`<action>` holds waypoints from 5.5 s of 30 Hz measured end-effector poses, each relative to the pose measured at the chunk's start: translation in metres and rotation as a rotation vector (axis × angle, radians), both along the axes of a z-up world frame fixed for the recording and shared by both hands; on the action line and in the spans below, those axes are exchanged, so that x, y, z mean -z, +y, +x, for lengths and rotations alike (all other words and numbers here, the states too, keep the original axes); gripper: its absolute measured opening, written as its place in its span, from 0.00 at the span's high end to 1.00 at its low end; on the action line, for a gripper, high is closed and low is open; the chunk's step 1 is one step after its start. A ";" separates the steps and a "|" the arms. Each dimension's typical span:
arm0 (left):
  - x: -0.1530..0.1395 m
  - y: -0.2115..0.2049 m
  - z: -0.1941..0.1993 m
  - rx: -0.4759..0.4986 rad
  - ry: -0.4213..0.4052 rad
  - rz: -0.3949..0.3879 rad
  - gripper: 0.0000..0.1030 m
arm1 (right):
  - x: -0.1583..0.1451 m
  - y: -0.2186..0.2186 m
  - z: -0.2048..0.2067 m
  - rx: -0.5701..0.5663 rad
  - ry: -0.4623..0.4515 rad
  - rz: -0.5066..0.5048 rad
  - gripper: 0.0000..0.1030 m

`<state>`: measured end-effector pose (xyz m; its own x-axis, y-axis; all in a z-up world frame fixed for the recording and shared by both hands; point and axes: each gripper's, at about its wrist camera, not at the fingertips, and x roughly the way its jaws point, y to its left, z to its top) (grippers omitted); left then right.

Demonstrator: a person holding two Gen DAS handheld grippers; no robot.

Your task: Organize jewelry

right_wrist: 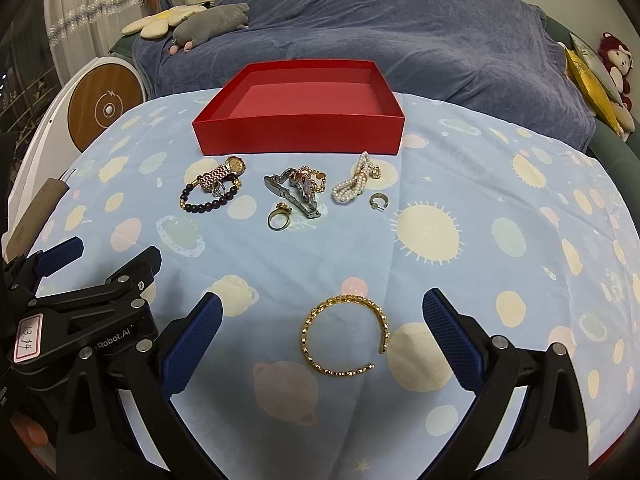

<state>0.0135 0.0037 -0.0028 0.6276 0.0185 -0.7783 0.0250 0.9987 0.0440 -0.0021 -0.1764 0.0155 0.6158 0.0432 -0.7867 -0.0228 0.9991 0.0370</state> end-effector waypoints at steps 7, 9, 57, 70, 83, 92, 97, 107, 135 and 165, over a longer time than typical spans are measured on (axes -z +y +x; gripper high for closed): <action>0.001 0.001 0.001 -0.001 0.000 0.002 0.06 | 0.000 0.002 -0.002 0.003 -0.012 -0.012 0.05; 0.001 0.000 0.000 -0.001 -0.002 0.003 0.06 | -0.002 0.003 -0.005 0.007 -0.033 -0.025 0.05; 0.008 0.024 0.020 0.003 0.083 -0.098 0.05 | 0.042 -0.006 0.011 -0.034 0.082 0.004 0.47; -0.017 -0.004 0.069 0.125 0.007 -0.142 0.06 | 0.029 -0.007 0.012 -0.043 0.065 0.068 0.47; 0.014 -0.045 0.135 0.224 0.086 -0.138 0.52 | 0.030 -0.024 0.026 -0.004 0.076 0.100 0.47; 0.017 -0.044 0.130 0.245 0.068 -0.126 0.94 | 0.030 -0.028 0.033 0.004 0.080 0.116 0.47; 0.009 -0.044 0.116 0.266 0.046 -0.125 0.96 | 0.029 -0.030 0.030 0.006 0.074 0.119 0.47; -0.033 -0.019 0.084 0.282 -0.027 -0.221 0.96 | 0.026 -0.028 0.028 -0.003 0.059 0.120 0.47; -0.128 -0.023 0.203 0.293 -0.162 -0.227 0.97 | -0.090 -0.020 0.210 -0.134 -0.112 0.133 0.47; -0.016 -0.060 0.362 0.208 -0.010 -0.177 0.94 | 0.017 -0.039 0.390 -0.075 0.095 0.151 0.36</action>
<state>0.3757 -0.0568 0.0133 0.6112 -0.2471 -0.7519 0.2307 0.9644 -0.1294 0.3879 -0.2156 -0.0012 0.5296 0.2079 -0.8224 -0.0861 0.9777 0.1917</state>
